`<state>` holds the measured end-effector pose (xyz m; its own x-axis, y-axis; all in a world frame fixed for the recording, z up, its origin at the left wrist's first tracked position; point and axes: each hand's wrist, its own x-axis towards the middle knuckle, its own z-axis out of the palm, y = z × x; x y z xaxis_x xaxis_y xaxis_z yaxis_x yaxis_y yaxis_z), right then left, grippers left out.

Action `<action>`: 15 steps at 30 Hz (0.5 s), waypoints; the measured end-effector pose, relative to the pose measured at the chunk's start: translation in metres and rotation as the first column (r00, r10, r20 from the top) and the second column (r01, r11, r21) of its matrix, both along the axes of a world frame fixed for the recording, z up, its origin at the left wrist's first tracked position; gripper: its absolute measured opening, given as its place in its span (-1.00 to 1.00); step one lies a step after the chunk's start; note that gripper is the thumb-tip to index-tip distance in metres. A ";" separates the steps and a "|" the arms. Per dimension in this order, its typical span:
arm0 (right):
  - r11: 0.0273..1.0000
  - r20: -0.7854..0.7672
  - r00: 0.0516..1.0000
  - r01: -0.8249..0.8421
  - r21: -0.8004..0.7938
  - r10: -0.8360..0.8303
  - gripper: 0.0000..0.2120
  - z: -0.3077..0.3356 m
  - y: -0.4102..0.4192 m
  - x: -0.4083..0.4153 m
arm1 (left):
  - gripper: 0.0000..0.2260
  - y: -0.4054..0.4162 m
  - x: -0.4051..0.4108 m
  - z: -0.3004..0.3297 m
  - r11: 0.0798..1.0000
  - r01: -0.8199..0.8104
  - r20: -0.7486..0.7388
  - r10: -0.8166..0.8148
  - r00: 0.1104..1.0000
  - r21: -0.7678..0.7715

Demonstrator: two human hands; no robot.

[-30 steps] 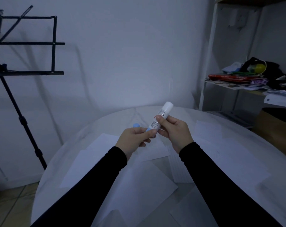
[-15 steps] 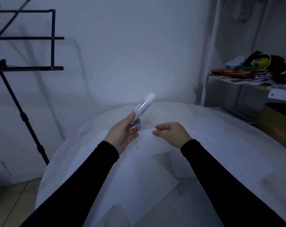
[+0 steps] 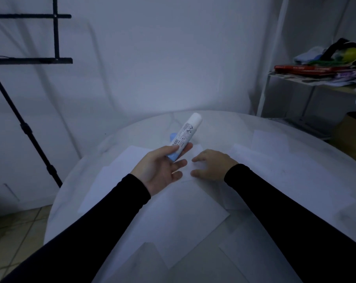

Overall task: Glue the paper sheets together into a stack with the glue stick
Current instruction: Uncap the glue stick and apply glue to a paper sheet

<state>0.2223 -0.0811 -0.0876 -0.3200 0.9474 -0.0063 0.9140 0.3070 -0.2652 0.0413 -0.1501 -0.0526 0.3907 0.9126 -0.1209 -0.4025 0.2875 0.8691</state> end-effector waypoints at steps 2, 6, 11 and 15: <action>1.000 0.028 1.000 0.003 0.013 -0.003 -0.45 0.002 -0.004 -0.001 | -0.63 -0.001 0.003 -0.001 0.998 0.035 0.002 -0.035 0.999 0.043; 0.999 0.031 0.999 0.031 0.007 -0.031 -0.45 0.006 -0.013 0.000 | -0.65 -0.001 -0.001 -0.001 0.980 0.076 -0.206 -0.037 0.978 0.183; 0.999 0.035 0.999 0.035 -0.004 -0.035 -0.43 0.010 -0.026 0.008 | -0.64 -0.008 0.000 -0.002 0.958 0.031 -0.504 0.121 0.855 0.283; 1.000 -0.101 0.995 0.001 0.002 0.000 -0.43 0.007 -0.028 0.016 | -0.70 -0.017 -0.001 -0.006 0.912 0.014 -0.693 0.302 0.655 0.410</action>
